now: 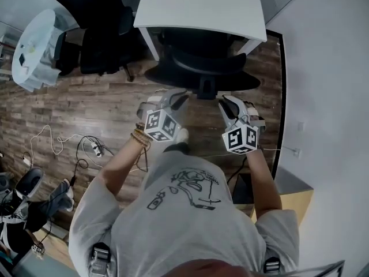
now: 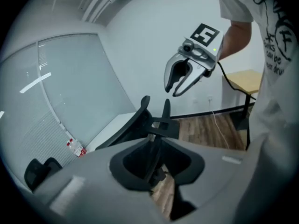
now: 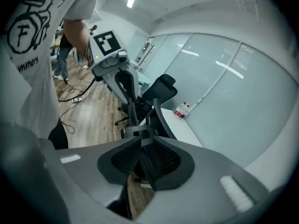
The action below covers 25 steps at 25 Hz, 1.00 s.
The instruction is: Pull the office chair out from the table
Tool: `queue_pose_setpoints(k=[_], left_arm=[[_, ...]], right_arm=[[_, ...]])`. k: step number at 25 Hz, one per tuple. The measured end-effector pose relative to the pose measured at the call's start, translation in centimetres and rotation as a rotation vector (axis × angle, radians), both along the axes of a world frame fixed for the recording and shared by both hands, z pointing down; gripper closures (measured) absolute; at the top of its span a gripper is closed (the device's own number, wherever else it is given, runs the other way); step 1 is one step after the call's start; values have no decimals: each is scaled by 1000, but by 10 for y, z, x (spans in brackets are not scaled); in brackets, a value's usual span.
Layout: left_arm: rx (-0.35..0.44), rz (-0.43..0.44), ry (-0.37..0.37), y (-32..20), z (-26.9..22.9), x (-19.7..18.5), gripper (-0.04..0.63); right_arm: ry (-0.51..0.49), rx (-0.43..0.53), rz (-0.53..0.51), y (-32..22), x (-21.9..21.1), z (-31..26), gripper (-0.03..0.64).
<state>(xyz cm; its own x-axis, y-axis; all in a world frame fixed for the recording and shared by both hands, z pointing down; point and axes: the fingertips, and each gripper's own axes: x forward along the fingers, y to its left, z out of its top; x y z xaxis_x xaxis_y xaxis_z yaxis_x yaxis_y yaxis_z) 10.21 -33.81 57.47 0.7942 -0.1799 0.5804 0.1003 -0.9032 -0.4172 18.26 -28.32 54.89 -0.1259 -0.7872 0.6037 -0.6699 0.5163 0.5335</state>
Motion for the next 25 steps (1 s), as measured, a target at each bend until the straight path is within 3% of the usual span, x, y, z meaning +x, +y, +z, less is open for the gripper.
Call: queue_pose_setpoints(k=[6, 12, 16, 22, 25], left_arm=[[79, 32, -139, -30, 29, 9, 473], [84, 82, -265, -36, 54, 17, 396], [120, 120, -337, -36, 80, 25, 394], [140, 153, -401, -38, 102, 33, 396], [151, 161, -412, -41, 108, 35, 442]], right_arm=[[119, -95, -39, -16, 22, 41, 503], [213, -196, -76, -24, 38, 76, 438], [272, -282, -81, -27, 53, 107, 413], [328, -329, -95, -33, 68, 135, 415], [346, -341, -87, -36, 73, 142, 421]])
